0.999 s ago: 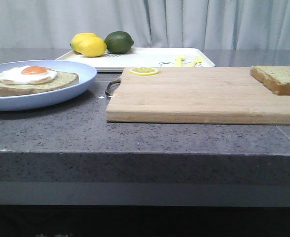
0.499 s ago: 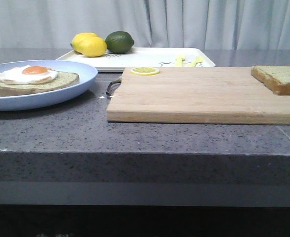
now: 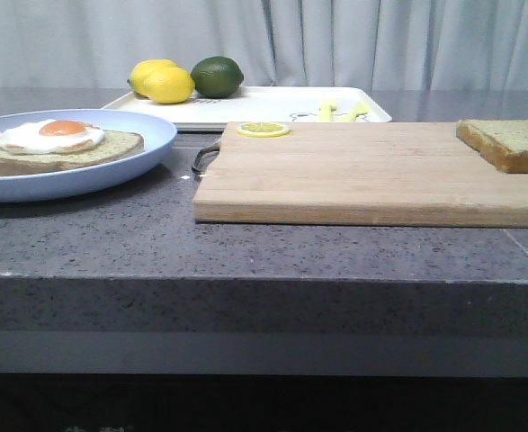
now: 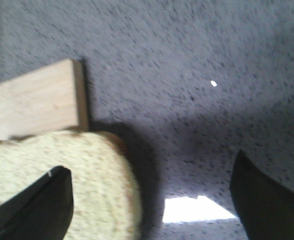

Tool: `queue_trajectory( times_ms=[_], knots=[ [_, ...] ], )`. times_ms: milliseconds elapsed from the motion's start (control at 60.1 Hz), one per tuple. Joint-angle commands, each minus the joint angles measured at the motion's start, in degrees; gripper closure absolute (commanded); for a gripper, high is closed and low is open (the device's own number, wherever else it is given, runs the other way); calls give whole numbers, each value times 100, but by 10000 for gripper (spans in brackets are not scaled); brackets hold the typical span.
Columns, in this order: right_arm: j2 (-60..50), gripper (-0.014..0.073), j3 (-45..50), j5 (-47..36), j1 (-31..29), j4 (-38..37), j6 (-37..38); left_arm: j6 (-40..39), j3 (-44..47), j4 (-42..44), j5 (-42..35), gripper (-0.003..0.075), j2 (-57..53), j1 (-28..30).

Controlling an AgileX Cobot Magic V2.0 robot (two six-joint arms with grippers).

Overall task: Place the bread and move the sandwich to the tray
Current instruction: 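Grasp the bread slice with the right gripper and lift it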

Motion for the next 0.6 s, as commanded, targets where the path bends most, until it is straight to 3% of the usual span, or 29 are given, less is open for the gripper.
queue_trajectory(
  times_ms=[0, 116, 483, 582],
  knots=[
    [-16, -49, -197, 158, -61, 381, -354, -30, -163, -43, -575, 332, 21, -3],
    [165, -49, -197, 366, 80, 713, -774, -30, -163, -43, -600, 332, 21, -3],
    [499, -48, -197, 497, 567, 685, -921, -30, -163, -43, -809, 332, 21, -3],
    [499, 17, -197, 541, 567, 685, -921, -30, -163, -43, -873, 332, 21, -3]
  ],
)
